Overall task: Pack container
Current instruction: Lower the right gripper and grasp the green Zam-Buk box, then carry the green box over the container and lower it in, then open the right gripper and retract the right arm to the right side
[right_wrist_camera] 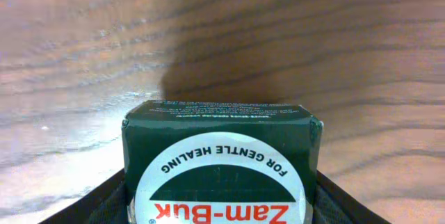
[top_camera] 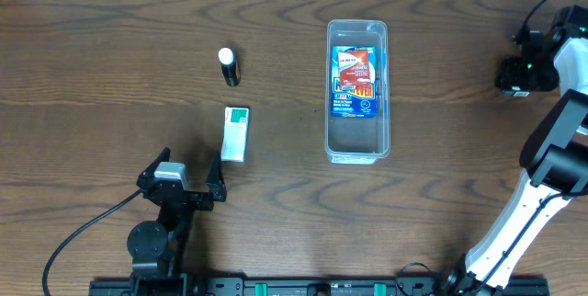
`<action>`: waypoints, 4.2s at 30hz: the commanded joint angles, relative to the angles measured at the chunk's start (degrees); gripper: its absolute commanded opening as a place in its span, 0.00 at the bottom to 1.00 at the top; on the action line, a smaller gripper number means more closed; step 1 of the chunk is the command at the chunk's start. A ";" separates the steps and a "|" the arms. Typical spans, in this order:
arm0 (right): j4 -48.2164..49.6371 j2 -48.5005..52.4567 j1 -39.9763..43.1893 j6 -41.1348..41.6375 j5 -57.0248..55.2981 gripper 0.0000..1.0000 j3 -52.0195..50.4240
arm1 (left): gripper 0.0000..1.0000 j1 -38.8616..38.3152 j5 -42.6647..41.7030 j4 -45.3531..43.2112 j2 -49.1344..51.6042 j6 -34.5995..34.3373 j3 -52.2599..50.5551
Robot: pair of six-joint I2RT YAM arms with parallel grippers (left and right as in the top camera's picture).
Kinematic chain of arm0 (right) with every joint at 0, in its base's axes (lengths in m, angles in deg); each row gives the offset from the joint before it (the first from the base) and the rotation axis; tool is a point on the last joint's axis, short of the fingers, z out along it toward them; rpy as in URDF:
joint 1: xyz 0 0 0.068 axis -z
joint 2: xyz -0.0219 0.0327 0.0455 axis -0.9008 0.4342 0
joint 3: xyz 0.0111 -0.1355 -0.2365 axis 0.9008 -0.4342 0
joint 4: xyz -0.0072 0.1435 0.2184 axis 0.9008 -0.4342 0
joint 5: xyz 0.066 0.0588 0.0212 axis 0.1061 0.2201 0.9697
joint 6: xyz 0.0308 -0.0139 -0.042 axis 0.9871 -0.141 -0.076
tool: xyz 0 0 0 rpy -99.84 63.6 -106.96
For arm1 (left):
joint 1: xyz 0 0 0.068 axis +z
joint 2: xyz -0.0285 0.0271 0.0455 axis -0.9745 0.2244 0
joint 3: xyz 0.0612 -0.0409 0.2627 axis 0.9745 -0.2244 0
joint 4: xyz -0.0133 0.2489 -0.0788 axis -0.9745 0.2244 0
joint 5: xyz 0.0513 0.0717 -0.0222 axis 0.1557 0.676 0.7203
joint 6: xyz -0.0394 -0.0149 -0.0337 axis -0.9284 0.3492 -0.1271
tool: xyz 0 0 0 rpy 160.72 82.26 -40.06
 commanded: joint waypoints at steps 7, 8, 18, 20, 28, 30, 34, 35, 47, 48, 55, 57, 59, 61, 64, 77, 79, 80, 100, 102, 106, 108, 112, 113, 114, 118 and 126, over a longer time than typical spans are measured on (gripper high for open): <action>-7.58 -0.76 -4.92 5.49 3.56 0.59 11.43 | 0.98 0.35 -0.61 1.84 -0.37 0.57 -1.05; -8.28 -1.05 -5.73 5.84 4.74 0.60 12.22 | 0.98 0.35 -0.63 1.84 -0.37 0.57 -1.05; -18.97 -6.62 -18.95 16.35 8.92 0.61 22.05 | 0.98 0.35 -0.63 1.84 -0.37 0.57 -1.05; -20.52 -7.96 -21.84 18.69 8.92 0.61 23.21 | 0.98 0.35 -0.61 1.84 -0.37 0.55 -1.05; -23.02 -9.53 -33.64 26.62 8.74 0.62 22.97 | 0.98 0.35 -0.63 1.84 -0.37 0.57 -1.05; -22.62 -9.53 -36.11 28.20 7.61 0.63 22.53 | 0.98 0.35 -0.63 1.84 -0.37 0.57 -1.05; -22.16 -9.53 -40.46 32.57 2.29 0.63 21.05 | 0.98 0.35 -0.61 1.84 -0.37 0.57 -1.05; -22.03 -9.51 -41.38 33.90 1.22 0.63 20.48 | 0.98 0.35 -0.63 1.84 -0.37 0.57 -1.05; -15.04 -9.51 -44.96 43.10 -6.62 0.63 8.63 | 0.98 0.35 -0.63 1.84 -0.37 0.57 -1.05; -14.19 -9.51 -44.83 43.47 -6.62 0.63 7.56 | 0.98 0.35 -0.63 1.84 -0.37 0.55 -1.05; -9.11 -9.51 -44.98 44.52 -6.67 0.63 2.62 | 0.98 0.35 -0.63 1.84 -0.37 0.57 -1.05; -7.87 -9.51 -45.03 44.57 -6.78 0.63 1.81 | 0.98 0.35 -0.61 1.84 -0.37 0.55 -1.05; -6.56 -9.51 -45.03 44.74 -7.08 0.64 0.79 | 0.98 0.35 -0.63 1.84 -0.37 0.57 -1.05; -5.66 -9.51 -45.00 44.74 -7.06 0.64 0.02 | 0.98 0.35 -0.63 1.84 -0.37 0.55 -1.05; -4.02 -9.51 -45.00 44.72 -7.06 0.64 -1.22 | 0.98 0.35 -0.63 1.84 -0.37 0.55 -1.05; -2.25 -9.51 -45.11 44.24 -6.99 0.75 -1.38 | 0.98 0.35 -0.63 1.84 -0.37 0.55 -1.05; -1.90 -9.51 -45.11 44.26 -7.02 0.75 -1.38 | 0.98 0.35 -0.61 1.84 -0.37 0.57 -1.05; -1.60 -9.51 -45.11 44.24 -7.02 0.75 -1.36 | 0.98 0.35 -0.63 1.84 -0.37 0.57 -1.05; -11.85 -32.20 -33.59 36.65 -5.66 0.88 9.42 | 0.98 0.35 -0.61 1.84 -0.37 0.55 -1.05; -15.02 -34.01 -30.10 35.98 -9.03 0.90 9.42 | 0.98 0.35 -0.61 1.84 -0.37 0.55 -1.05; -23.10 -35.67 -21.16 35.45 -12.90 0.99 9.40 | 0.98 0.35 -0.63 1.84 -0.37 0.57 -1.05; -25.29 -35.56 -17.59 35.47 -12.87 0.99 8.83 | 0.98 0.35 -0.61 1.84 -0.37 0.57 -1.05; -26.29 -35.56 -10.60 37.03 -11.56 0.99 5.64 | 0.98 0.35 -0.61 1.84 -0.37 0.57 -1.05; -26.03 -35.56 -8.74 37.29 -10.54 0.99 4.63 | 0.98 0.35 -0.63 1.84 -0.37 0.57 -1.05; -25.77 -35.56 -7.67 37.27 -9.73 0.99 3.96 | 0.98 0.35 -0.61 1.84 -0.37 0.57 -1.05; -25.38 -35.56 -3.54 39.15 -9.20 0.99 1.20 | 0.98 0.35 -0.63 1.84 -0.37 0.57 -1.05; -24.48 -35.56 -0.09 45.79 -9.18 0.99 -4.48 | 0.98 0.35 -0.63 1.84 -0.37 0.57 -1.05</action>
